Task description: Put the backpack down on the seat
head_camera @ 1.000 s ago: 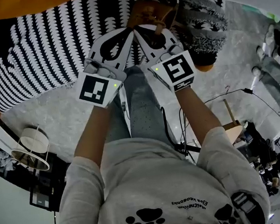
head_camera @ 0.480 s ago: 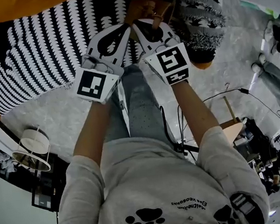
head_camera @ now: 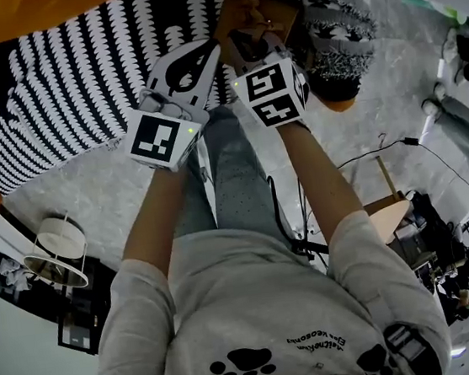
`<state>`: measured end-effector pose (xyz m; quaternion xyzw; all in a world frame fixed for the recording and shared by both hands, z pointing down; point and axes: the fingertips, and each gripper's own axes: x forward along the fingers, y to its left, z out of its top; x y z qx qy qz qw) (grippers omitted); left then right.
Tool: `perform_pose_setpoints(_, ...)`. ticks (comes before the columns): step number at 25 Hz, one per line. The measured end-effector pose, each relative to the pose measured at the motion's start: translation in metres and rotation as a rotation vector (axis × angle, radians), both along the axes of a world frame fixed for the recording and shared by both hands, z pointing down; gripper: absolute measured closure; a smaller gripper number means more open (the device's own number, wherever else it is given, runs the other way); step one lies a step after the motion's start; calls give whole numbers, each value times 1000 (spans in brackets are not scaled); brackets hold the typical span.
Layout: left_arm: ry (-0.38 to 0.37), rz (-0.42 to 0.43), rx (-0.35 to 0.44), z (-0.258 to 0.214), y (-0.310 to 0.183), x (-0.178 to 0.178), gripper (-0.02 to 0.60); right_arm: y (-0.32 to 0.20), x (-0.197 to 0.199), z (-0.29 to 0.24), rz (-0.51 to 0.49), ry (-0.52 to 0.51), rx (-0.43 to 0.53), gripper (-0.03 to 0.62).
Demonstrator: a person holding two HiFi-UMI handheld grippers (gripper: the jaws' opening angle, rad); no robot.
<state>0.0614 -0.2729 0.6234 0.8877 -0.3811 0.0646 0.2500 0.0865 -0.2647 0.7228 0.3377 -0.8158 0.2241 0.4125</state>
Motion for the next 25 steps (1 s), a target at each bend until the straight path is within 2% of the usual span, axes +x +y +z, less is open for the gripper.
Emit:
perform_pose_setpoints(5,-39,46,-51,19,8,0,560,5,14,14,31,48,-27,562)
perform_pose_setpoints(13,-53,81,-62,23,14,14,560,10,36,9,122,122,-15,558)
perform_pose_setpoints(14,-53,87,-63,20,14,16,560,11,37,6,133,128,-18,539)
perform_pose_setpoints(16,-53,100,-64,15,15,19,560,13,40,0,150,135,-28,451)
perform_pose_setpoints(22,-60,141,-72,32,19,37,560,24,54,9,186,151,-51,379)
perform_pose_setpoints(25,-62,156,-77,32,17,44,560,26,62,-1,201,164,-45,364)
